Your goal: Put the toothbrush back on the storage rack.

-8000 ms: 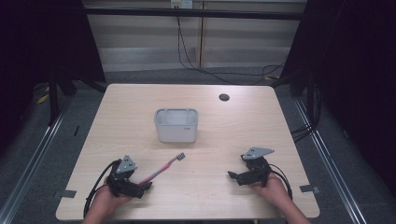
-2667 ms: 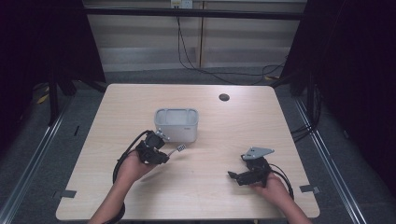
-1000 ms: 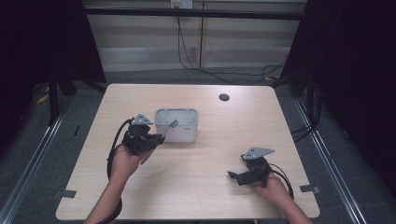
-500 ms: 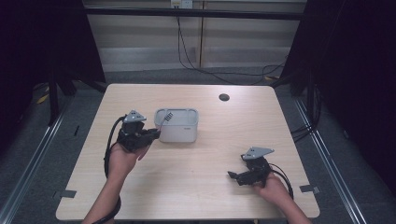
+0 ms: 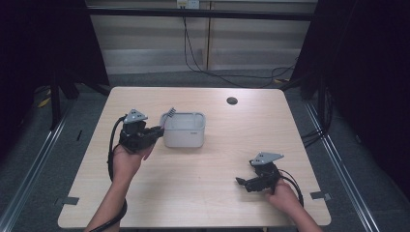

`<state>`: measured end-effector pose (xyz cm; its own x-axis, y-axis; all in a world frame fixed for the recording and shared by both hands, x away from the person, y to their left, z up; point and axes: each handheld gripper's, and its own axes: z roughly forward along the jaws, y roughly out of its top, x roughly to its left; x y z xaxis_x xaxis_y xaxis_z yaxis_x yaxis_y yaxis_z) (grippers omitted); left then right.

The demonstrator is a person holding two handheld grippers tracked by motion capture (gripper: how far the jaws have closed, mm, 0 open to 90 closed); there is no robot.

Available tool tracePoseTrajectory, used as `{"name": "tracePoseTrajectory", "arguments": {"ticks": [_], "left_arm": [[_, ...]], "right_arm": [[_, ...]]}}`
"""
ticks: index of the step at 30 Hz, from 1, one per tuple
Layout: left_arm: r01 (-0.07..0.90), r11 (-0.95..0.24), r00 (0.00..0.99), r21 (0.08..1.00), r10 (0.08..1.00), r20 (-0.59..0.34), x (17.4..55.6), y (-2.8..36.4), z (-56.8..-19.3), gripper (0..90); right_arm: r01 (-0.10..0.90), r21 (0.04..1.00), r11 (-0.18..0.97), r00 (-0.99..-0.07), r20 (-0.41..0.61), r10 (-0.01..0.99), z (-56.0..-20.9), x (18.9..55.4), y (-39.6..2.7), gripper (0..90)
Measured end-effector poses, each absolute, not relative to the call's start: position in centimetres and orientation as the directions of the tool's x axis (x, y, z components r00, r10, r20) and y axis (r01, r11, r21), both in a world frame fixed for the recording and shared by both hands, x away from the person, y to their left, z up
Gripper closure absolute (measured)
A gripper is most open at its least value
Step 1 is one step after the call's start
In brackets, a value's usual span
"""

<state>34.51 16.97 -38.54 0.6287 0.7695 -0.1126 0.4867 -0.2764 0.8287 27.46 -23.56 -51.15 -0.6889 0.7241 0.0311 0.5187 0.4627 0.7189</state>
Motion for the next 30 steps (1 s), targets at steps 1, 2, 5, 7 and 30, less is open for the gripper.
{"name": "tracePoseTrajectory", "arguments": {"ticks": [1, 2, 5, 7, 30], "left_arm": [[0.485, -0.277, 0.628, 0.829, 0.771, -0.110, 34.5, 17.0, -38.5, 79.9], [0.483, -0.275, 0.626, 0.831, 0.772, -0.108, 34.5, 17.0, -38.5, 80.0], [0.482, -0.271, 0.626, 0.833, 0.772, -0.111, 34.7, 17.1, -38.4, 80.0], [0.480, -0.261, 0.624, 0.837, 0.773, -0.117, 34.8, 17.1, -38.4, 79.9], [0.456, -0.200, 0.601, 0.867, 0.788, -0.135, 36.5, 17.2, -36.9, 79.9]], "right_arm": [[0.520, 0.719, 0.461, -0.688, 0.032, 0.725, -51.1, 27.5, -23.6, 11.8], [0.518, 0.720, 0.462, -0.689, 0.030, 0.724, -51.2, 27.5, -23.6, 11.8], [0.518, 0.720, 0.462, -0.689, 0.030, 0.724, -51.2, 27.5, -23.6, 11.8], [0.517, 0.720, 0.462, -0.689, 0.030, 0.724, -51.2, 27.5, -23.6, 11.8], [0.517, 0.720, 0.463, -0.690, 0.030, 0.724, -51.2, 27.5, -23.6, 11.8]]}}
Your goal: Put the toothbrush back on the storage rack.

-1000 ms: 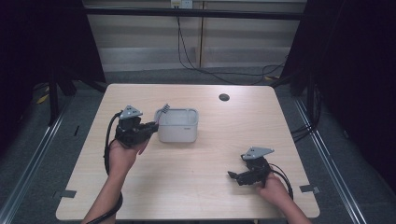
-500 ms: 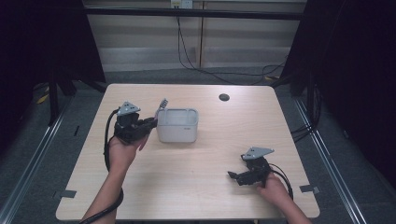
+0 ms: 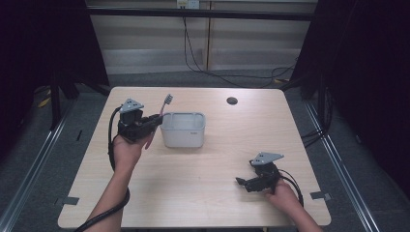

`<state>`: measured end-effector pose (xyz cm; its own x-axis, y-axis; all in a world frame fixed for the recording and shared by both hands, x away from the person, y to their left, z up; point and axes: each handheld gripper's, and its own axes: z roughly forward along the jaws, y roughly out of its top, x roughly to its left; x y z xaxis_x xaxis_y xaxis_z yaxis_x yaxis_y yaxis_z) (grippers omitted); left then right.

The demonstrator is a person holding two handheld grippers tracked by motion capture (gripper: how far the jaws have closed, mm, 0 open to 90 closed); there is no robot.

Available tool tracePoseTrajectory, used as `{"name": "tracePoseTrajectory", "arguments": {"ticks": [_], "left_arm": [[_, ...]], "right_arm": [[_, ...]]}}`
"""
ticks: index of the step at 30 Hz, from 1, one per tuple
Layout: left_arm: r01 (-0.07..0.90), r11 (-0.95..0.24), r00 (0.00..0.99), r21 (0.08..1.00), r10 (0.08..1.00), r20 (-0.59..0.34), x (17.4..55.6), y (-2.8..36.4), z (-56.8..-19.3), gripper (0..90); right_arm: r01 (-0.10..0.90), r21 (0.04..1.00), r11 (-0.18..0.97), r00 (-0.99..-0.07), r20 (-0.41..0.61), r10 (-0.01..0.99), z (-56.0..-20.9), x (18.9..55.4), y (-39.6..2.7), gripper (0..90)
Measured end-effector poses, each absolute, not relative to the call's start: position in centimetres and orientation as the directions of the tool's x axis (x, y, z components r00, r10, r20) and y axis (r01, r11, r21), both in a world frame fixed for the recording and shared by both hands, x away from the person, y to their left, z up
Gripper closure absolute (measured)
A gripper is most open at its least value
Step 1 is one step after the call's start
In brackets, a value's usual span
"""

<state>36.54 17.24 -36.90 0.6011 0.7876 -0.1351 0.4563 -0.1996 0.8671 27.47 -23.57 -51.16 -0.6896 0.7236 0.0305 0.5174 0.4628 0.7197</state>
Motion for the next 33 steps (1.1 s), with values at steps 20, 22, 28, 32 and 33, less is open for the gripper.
{"name": "tracePoseTrajectory", "arguments": {"ticks": [20, 22, 28, 32, 33], "left_arm": [[0.428, -0.168, 0.594, 0.888, 0.793, -0.136, 38.3, 16.8, -35.6, 79.9], [0.428, -0.162, 0.592, 0.889, 0.794, -0.140, 38.5, 16.8, -35.4, 79.9], [0.425, -0.143, 0.590, 0.894, 0.793, -0.153, 39.0, 16.5, -35.3, 79.8], [0.424, -0.139, 0.590, 0.895, 0.792, -0.157, 39.3, 16.3, -35.3, 79.8], [0.424, -0.137, 0.589, 0.895, 0.793, -0.157, 39.4, 16.3, -35.3, 79.8]], "right_arm": [[0.516, 0.720, 0.463, -0.691, 0.030, 0.723, -51.2, 27.5, -23.6, 11.8], [0.517, 0.721, 0.462, -0.690, 0.030, 0.724, -51.2, 27.5, -23.6, 11.8], [0.517, 0.720, 0.463, -0.690, 0.030, 0.723, -51.2, 27.5, -23.6, 11.8], [0.516, 0.720, 0.463, -0.690, 0.029, 0.723, -51.2, 27.5, -23.6, 11.8], [0.516, 0.720, 0.464, -0.690, 0.029, 0.723, -51.2, 27.5, -23.6, 11.8]]}}
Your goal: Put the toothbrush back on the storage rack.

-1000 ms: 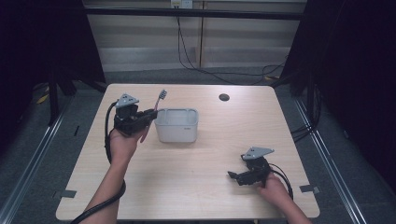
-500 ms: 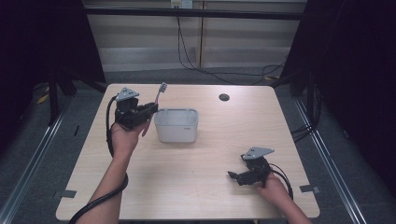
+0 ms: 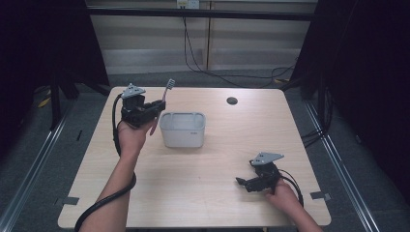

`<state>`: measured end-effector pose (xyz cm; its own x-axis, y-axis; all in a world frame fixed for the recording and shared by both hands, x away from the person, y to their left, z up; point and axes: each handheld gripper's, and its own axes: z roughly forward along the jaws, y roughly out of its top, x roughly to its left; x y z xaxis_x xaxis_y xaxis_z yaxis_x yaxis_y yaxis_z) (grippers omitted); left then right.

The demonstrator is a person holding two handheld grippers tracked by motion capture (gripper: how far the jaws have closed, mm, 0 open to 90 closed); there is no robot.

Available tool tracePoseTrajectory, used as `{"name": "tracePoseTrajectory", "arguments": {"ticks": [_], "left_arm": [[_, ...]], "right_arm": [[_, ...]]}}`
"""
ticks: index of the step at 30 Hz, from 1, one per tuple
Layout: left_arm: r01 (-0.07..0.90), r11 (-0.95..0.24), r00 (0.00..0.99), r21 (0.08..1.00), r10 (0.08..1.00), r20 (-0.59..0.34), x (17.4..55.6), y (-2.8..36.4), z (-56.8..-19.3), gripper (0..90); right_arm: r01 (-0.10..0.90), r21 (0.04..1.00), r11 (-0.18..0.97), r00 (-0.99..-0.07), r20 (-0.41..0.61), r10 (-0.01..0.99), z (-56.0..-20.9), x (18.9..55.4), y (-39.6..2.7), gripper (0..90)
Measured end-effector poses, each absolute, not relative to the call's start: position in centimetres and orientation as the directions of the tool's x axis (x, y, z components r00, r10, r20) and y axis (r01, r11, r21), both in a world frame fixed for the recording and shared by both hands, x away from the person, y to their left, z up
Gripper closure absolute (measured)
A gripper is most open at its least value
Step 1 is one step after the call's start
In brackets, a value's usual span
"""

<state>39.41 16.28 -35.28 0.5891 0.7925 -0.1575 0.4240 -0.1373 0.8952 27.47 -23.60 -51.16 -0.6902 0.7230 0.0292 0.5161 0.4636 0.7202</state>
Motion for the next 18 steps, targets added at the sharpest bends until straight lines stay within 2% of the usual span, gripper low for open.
{"name": "tracePoseTrajectory", "arguments": {"ticks": [18], "left_arm": [[0.421, -0.125, 0.578, 0.899, 0.800, -0.159, 40.9, 15.8, -35.6, 79.8]], "right_arm": [[0.517, 0.720, 0.462, -0.690, 0.031, 0.723, -51.2, 27.5, -23.6, 11.9]]}}
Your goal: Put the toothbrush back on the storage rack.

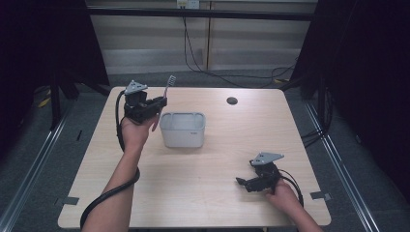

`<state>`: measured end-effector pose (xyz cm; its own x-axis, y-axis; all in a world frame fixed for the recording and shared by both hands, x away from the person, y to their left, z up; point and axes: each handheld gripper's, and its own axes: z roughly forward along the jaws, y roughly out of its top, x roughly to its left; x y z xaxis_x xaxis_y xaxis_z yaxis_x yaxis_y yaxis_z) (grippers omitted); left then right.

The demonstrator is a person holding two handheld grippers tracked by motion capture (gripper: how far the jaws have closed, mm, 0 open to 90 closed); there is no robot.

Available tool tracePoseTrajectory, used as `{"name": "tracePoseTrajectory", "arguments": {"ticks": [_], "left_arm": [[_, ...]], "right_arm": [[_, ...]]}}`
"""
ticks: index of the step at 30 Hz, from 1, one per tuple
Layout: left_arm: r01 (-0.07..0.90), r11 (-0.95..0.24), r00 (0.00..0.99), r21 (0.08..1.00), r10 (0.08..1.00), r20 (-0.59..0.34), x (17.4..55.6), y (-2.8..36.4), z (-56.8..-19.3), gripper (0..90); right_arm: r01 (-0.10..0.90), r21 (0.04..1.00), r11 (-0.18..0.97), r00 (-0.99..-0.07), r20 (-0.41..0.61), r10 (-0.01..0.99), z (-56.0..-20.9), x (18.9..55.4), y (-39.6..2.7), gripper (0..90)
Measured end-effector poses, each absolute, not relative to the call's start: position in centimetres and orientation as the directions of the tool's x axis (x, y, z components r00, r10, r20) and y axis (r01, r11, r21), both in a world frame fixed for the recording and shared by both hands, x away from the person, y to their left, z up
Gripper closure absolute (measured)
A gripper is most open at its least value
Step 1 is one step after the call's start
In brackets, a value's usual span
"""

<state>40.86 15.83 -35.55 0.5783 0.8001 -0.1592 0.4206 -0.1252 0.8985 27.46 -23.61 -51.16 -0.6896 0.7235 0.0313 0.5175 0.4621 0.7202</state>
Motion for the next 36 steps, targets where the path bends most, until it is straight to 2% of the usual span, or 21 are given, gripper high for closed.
{"name": "tracePoseTrajectory", "arguments": {"ticks": [36], "left_arm": [[0.409, -0.115, 0.590, 0.905, 0.790, -0.167, 42.9, 13.2, -35.6, 79.8]], "right_arm": [[0.517, 0.721, 0.462, -0.690, 0.031, 0.724, -51.2, 27.5, -23.6, 11.9]]}}
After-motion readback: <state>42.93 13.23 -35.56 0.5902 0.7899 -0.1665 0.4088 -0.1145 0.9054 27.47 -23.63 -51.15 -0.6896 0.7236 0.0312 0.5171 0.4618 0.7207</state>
